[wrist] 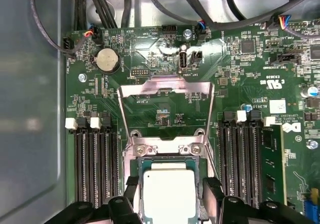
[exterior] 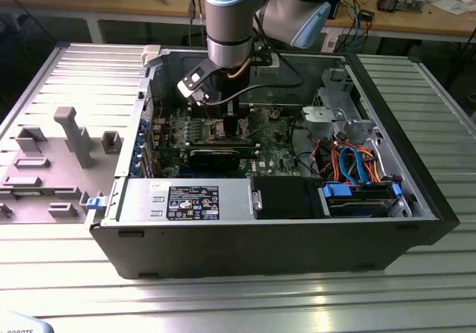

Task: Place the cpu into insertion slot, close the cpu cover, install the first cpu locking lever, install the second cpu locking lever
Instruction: 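Place the cpu into insertion slot, then close the cpu cover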

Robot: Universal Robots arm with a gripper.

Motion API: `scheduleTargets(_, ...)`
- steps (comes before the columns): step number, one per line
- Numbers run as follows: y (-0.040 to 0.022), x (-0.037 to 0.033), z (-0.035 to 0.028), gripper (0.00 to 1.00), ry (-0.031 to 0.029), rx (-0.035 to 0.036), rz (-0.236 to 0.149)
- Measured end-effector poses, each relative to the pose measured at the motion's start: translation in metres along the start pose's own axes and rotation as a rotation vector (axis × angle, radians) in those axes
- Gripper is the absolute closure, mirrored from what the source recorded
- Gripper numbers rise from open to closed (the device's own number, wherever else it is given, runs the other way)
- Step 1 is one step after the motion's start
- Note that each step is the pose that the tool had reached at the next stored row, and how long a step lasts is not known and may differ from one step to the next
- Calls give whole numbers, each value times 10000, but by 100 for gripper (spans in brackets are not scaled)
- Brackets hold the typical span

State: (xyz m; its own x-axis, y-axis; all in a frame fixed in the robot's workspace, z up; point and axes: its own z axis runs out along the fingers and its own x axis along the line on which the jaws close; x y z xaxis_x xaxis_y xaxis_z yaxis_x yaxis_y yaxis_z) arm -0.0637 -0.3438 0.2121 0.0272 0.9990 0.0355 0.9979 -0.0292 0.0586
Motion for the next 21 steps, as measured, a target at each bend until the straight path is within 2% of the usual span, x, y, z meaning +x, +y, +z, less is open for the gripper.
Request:
scheduleTargets(1, 1, 1, -18, 40, 1, 2, 0)
scheduleTargets(4, 7, 3, -87, 59, 0, 37, 10)
scheduleTargets(5, 15, 5, -118, 65, -2, 94, 13)
scheduleTargets(6, 24, 6, -142, 76, -5, 193, 20)
scheduleTargets(8, 29, 6, -149, 76, 35, 271, 30)
scheduleTargets(10, 31, 7, -149, 89, 49, 299, 31)
scheduleTargets(21, 31, 6, -149, 89, 49, 304, 31)
